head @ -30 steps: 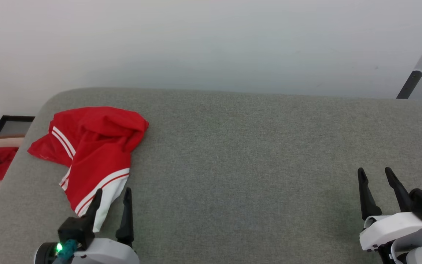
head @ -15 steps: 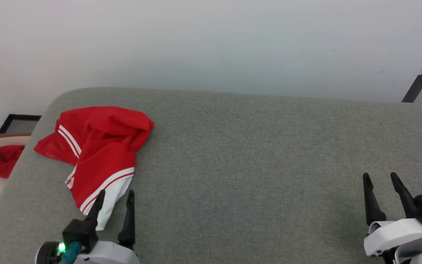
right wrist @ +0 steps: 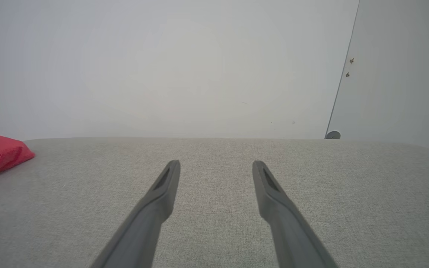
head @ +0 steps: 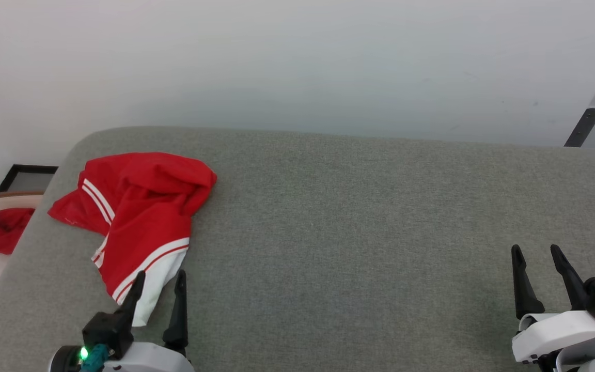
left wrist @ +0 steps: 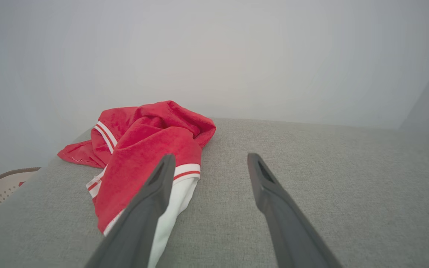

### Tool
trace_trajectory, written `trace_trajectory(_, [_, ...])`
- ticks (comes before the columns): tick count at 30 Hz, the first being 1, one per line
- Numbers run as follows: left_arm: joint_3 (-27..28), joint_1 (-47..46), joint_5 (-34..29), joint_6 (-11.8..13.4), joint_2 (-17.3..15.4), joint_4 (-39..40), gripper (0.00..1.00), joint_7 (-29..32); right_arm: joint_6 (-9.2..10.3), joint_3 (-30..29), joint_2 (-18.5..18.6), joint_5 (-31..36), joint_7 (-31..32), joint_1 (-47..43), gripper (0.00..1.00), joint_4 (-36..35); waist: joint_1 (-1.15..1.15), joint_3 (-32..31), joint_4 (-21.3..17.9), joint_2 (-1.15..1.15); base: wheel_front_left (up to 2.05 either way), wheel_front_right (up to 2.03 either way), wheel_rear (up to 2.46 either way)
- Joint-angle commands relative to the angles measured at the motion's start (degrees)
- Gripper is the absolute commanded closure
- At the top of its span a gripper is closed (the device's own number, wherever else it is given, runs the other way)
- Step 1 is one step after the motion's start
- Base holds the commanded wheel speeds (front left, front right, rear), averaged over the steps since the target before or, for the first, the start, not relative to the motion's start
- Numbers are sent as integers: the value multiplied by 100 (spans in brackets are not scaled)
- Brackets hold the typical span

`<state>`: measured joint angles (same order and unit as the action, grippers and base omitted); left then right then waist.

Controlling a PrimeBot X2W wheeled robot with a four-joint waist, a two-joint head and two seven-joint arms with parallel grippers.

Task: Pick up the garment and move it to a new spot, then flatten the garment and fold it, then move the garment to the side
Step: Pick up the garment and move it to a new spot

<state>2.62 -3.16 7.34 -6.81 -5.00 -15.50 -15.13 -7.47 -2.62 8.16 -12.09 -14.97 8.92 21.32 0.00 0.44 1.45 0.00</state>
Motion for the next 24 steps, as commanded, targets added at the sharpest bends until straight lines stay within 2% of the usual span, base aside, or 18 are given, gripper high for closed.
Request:
trace_trajectory(1, [21, 16, 32, -33, 11, -9, 0, -4, -4, -23, -16, -39, -31, 8, 0, -11, 0, -2, -7, 0, 0, 0, 0])
trace_trajectory(13, [35, -47, -12, -59, 24, -28, 0, -4, -4, 35, -2, -163, -31, 90, 0, -2, 0, 7, 93, 0, 0, 0, 0])
trace_trajectory(18, [82, -59, 12, -63, 67, -59, 0, -4, -4, 143, 14, -232, -31, 40, 0, -4, 0, 18, 421, 0, 0, 0, 0])
trace_trajectory(24, [155, 17, -9, -34, 125, -84, 0, -4, -4, 427, 62, -328, -30, -2, 0, -19, 0, -3, 1075, 0, 0, 0, 0])
